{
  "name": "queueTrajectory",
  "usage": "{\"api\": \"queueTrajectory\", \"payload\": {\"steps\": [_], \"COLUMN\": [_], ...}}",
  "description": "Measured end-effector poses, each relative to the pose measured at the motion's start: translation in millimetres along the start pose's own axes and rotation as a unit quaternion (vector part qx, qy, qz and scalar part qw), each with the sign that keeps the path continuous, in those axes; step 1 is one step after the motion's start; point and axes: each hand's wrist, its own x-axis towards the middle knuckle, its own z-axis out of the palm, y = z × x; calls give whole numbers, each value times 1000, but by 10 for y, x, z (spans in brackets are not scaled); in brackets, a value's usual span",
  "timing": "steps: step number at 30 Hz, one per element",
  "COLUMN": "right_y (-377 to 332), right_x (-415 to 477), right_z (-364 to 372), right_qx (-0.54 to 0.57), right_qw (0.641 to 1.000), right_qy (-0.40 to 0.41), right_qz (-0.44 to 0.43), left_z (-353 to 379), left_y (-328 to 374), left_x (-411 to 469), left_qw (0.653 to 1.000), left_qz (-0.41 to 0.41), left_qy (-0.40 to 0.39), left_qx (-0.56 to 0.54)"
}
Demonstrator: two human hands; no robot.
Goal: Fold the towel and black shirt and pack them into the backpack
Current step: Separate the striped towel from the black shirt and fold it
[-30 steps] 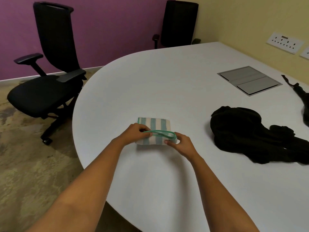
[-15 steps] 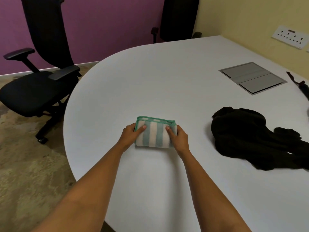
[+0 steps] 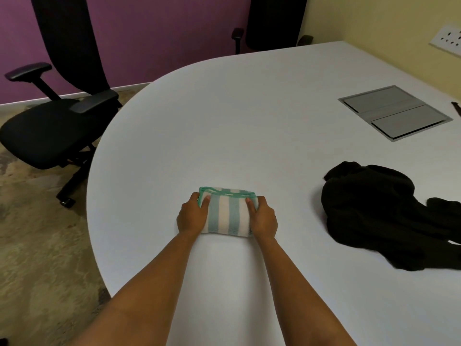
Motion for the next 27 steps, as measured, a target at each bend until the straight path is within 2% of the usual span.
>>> {"api": "queueTrajectory", "payload": {"steps": [3,6,10,16,20,24,27], "right_y": [20,-6,-162,-246,-249,-250,-267], "right_x": [34,25,37,180,283,297,268], "right_z": [18,-2,-91,-39,23,79,95], "right_qx": [20,83,145,89,28,-32,-78], "right_qw": [1000,995,985,995,1000,999,990], "right_qy": [8,28,53,7,-5,31,101], "right_qz": [-12,-45,-75,-47,6,15,-61], "left_z": [51,59,23,67,85,80,102], "left_y": [13,79,235,184,205,179,199], "left_x": [-17,-54,-43,108,173,248,225], "left_qw": [999,995,991,995,999,995,972], "left_qz": [21,52,63,12,-6,55,176], "left_qy": [39,70,76,39,32,60,103], "left_qx": [0,-49,-86,-94,-40,65,119]}}
